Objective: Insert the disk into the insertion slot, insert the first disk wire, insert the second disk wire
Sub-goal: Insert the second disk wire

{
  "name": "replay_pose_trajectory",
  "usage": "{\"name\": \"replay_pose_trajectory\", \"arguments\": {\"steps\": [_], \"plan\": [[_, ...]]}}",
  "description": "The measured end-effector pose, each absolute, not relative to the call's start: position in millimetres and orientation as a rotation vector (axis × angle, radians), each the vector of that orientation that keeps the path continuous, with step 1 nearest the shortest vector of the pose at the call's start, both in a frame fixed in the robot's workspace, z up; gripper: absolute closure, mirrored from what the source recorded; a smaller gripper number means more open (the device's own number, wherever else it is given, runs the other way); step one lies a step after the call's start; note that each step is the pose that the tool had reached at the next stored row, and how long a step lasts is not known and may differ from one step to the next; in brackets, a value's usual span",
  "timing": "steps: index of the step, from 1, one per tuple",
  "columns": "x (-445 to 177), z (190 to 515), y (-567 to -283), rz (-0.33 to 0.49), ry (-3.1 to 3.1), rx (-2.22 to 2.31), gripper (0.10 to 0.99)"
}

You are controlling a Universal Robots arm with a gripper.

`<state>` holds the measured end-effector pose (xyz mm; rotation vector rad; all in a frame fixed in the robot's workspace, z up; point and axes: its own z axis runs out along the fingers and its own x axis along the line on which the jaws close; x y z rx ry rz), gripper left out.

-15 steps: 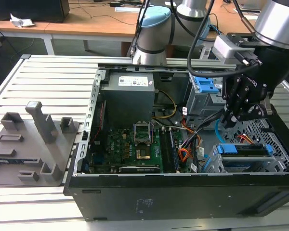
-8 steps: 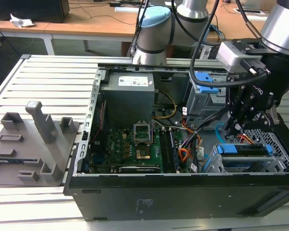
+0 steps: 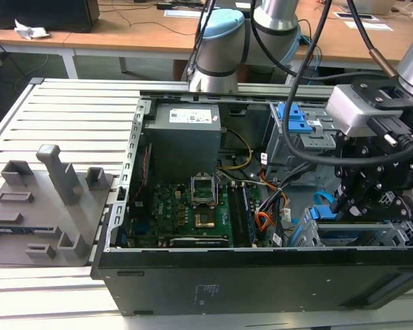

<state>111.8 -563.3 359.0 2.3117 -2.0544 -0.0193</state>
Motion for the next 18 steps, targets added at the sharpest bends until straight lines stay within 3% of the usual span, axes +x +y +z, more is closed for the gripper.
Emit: {"name": "replay_pose_trajectory", "arguments": {"steps": [9,18], "plan": [[114,357,-564,-0.023,-2.157,2.217,0.922],[133,353,-555,-0.085,-2.188,2.226,0.922]]}}
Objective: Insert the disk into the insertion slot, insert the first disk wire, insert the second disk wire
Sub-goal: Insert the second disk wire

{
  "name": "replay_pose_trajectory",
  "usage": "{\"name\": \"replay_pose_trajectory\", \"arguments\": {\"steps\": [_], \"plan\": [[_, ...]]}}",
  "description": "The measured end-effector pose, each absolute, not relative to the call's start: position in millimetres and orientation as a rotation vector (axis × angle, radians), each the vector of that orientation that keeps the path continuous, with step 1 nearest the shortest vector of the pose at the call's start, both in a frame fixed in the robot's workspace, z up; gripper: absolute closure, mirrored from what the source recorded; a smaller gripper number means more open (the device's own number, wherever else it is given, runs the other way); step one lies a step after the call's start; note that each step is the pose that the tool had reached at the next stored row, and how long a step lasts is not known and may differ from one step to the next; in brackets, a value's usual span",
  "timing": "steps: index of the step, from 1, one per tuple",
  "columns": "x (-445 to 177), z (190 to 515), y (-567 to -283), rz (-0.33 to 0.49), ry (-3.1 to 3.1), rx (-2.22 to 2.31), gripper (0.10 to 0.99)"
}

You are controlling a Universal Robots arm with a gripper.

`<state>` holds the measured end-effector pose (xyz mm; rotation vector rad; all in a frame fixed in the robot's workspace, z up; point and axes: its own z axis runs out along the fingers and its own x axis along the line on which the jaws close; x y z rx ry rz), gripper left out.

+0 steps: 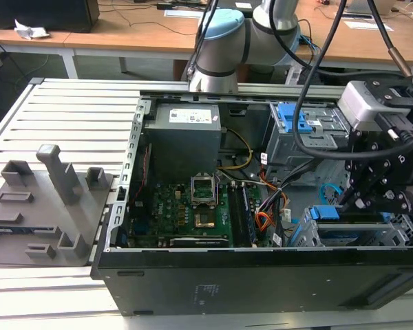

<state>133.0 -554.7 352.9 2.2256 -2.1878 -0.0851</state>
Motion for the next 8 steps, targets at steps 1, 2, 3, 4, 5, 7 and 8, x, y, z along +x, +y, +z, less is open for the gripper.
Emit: {"name": "replay_pose_trajectory", "arguments": {"steps": [1,2,3,4,5,7,8], "plan": [[135,352,-553,-0.088,-2.188,2.226,0.922],[136,352,-552,-0.090,-2.189,2.225,0.922],[139,350,-550,-0.092,-2.189,2.224,0.922],[141,349,-549,-0.094,-2.190,2.223,0.922],[143,348,-547,-0.096,-2.191,2.222,0.922],[145,346,-545,-0.098,-2.191,2.222,0.922],[146,346,-545,-0.098,-2.191,2.222,0.922]]}}
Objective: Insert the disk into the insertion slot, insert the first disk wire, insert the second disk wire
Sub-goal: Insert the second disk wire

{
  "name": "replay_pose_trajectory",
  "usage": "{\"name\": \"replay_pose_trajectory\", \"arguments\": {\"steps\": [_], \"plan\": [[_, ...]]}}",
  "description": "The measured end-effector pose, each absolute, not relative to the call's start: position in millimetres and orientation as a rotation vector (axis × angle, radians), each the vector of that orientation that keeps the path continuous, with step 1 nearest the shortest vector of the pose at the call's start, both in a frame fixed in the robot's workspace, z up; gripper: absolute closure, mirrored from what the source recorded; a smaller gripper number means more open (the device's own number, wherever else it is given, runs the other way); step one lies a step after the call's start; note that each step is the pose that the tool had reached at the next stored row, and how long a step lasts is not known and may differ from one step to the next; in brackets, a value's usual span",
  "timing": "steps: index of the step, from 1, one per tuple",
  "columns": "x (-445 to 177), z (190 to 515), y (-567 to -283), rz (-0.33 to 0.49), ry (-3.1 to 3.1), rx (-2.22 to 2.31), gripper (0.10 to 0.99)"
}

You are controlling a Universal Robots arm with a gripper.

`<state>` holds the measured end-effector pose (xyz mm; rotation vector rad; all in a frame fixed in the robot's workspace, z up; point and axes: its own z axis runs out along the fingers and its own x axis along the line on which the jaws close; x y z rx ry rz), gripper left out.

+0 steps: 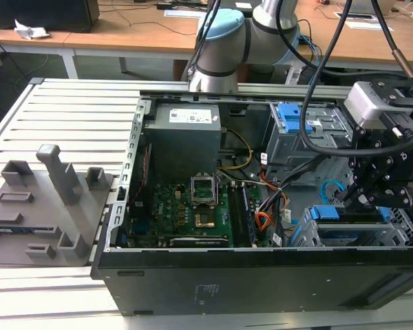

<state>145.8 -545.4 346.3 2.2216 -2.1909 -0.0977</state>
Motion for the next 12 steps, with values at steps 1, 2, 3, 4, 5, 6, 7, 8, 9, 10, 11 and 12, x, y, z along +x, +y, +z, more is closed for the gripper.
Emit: {"name": "replay_pose_trajectory", "arguments": {"steps": [1,2,3,4,5,6,7,8,9,10,11,12], "plan": [[146.9,345.9,-545.4,-0.098,-2.192,2.220,0.922],[147.8,345.4,-545.4,-0.098,-2.195,2.217,0.922],[147.8,345.2,-545.5,-0.098,-2.202,2.210,0.922],[148.0,344.3,-545.4,-0.099,-2.228,2.185,0.922],[148.1,344.1,-545.4,-0.099,-2.233,2.180,0.922],[148.1,343.9,-545.4,-0.099,-2.233,2.180,0.922],[148.1,343.6,-545.4,-0.099,-2.234,2.180,0.922],[148.1,343.2,-545.5,-0.099,-2.234,2.180,0.922],[148.1,342.2,-545.9,-0.099,-2.234,2.180,0.922],[148.1,341.6,-546.1,-0.099,-2.234,2.180,0.922],[148.1,341.2,-546.4,-0.099,-2.234,2.180,0.922],[148.1,341.0,-546.7,-0.099,-2.234,2.180,0.922]]}}
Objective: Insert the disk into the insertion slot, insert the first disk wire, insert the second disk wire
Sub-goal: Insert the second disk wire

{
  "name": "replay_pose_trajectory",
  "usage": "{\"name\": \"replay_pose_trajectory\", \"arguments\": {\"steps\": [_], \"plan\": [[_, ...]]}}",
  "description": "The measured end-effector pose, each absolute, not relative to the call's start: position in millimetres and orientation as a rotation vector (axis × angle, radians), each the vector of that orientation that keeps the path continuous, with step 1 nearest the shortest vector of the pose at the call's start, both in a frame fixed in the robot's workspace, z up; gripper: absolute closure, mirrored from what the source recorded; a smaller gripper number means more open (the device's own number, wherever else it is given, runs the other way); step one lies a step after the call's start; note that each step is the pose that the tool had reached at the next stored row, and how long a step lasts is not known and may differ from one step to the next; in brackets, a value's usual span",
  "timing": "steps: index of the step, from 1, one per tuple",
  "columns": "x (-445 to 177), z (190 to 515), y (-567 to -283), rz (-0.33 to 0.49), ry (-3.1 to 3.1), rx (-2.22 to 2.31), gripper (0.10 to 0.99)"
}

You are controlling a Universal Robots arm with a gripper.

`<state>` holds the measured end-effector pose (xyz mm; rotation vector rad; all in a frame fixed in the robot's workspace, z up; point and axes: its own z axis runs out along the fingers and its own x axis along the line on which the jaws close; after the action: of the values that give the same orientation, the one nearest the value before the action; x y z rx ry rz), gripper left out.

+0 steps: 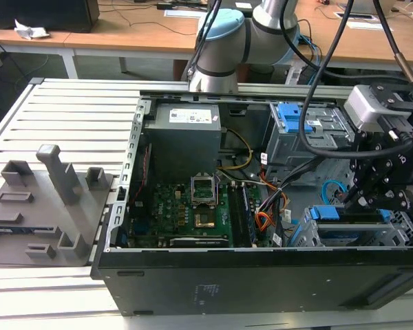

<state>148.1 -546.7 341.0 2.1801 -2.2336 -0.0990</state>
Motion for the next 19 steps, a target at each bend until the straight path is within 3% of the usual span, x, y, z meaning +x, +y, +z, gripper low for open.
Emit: {"name": "replay_pose_trajectory", "arguments": {"steps": [19], "plan": [[148.1,341.6,-549.3,-0.099,-2.233,2.179,0.922]]}}
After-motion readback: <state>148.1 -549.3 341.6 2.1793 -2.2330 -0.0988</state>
